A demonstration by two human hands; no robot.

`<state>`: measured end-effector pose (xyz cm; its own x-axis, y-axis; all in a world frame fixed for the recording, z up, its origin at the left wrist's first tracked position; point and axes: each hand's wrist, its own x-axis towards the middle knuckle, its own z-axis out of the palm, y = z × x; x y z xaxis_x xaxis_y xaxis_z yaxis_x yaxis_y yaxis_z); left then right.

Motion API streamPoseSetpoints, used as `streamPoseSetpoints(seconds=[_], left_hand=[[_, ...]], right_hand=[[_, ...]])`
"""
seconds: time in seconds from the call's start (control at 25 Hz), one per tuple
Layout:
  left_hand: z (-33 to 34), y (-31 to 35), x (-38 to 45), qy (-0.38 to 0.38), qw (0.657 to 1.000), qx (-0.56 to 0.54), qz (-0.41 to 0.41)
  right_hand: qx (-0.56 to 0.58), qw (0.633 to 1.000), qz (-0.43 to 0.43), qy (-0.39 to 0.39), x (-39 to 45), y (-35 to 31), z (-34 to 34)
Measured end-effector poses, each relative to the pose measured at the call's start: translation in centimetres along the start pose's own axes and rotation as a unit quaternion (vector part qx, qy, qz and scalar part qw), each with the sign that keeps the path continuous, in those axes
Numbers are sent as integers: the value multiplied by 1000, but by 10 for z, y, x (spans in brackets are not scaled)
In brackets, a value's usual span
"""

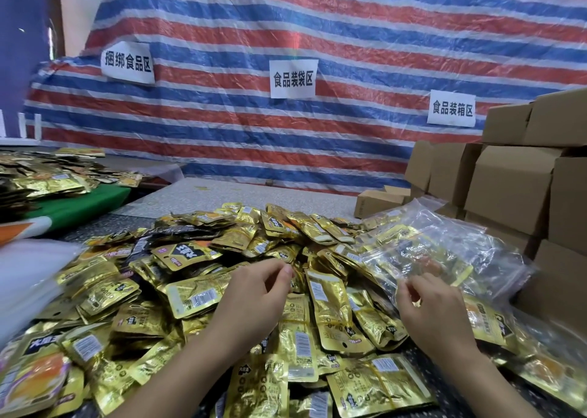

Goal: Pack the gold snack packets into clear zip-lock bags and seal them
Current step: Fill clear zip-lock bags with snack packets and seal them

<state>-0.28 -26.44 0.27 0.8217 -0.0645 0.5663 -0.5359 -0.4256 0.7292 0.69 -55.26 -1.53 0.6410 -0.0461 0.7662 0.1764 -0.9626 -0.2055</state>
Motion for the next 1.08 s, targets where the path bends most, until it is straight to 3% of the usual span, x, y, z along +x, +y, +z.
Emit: streamPoseSetpoints(seconds=[0.2, 0.36, 0.48, 0.68, 0.84, 0.96, 1.08], left_hand=[[-16, 16, 3, 18, 1000, 1, -15], [-52, 15, 14, 34, 994, 106, 10], [-82, -9, 20, 69, 971, 229, -3], [-153, -67, 39, 70, 872, 465, -133], [-212, -110, 44, 58, 788, 553, -264], [-237, -144, 40, 17, 774, 526, -353], [-239, -165, 29, -17, 800, 458, -388]], right_hand=[[-19, 999, 27, -12, -2, -12, -7], [40, 997, 60, -18, 13, -39, -20], [114, 993, 30, -12, 27, -81, -28], [167, 985, -22, -28, 39, -145, -24], [173, 982, -53, -56, 56, -174, -20], [196, 975, -62, -90, 66, -193, -19], [209, 971, -69, -94, 69, -205, -16]])
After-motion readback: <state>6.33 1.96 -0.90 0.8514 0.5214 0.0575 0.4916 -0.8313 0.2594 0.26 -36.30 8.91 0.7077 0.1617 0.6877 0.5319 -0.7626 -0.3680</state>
